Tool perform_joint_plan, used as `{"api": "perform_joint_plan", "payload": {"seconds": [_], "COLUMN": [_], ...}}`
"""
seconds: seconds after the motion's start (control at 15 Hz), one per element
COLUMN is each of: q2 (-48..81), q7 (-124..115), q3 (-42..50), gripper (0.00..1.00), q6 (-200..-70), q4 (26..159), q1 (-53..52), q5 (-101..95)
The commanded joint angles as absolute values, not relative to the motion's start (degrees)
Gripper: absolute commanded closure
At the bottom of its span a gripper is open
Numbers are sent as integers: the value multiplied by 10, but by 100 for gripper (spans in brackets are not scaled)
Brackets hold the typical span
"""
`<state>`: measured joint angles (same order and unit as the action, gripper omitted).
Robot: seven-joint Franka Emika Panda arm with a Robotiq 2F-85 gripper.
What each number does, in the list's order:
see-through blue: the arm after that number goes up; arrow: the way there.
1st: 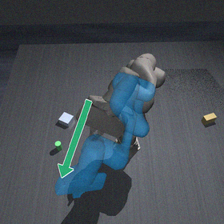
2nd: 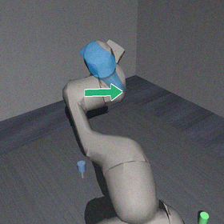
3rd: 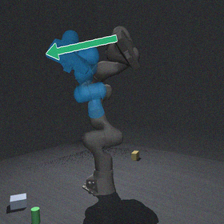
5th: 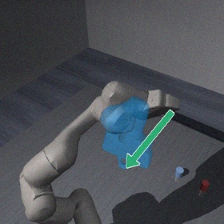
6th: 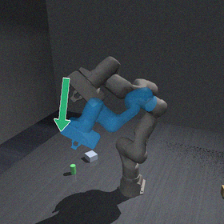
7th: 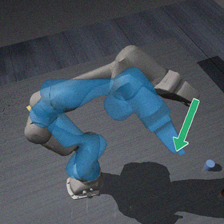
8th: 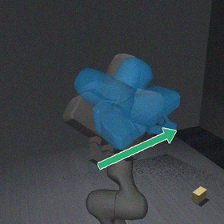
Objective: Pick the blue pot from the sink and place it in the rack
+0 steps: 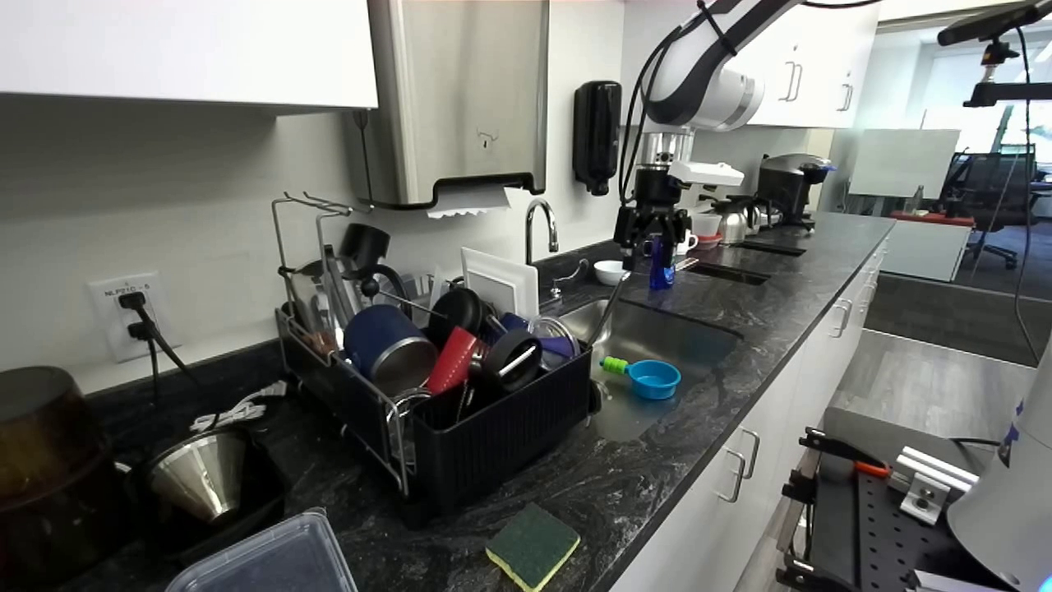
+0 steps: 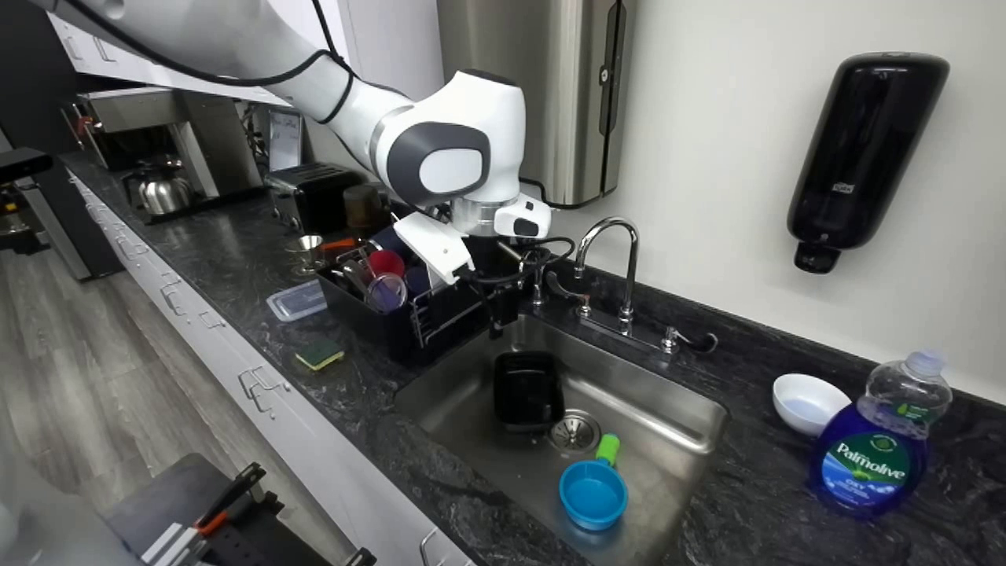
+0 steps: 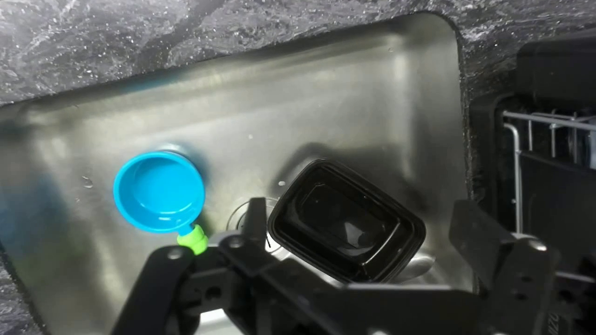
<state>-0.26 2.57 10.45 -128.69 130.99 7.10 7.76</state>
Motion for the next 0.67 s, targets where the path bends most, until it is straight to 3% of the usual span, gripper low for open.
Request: {"api": "perform_joint_plan", "payload": {"seconds": [0.0, 0.6], "q2": [-3, 46], "q7": [24, 51], "q3": [98, 107], "gripper": [0, 0], "q6": [-1285, -1320], "q4": [1309, 1259], "q1": [77, 88], "q5": [77, 93]}}
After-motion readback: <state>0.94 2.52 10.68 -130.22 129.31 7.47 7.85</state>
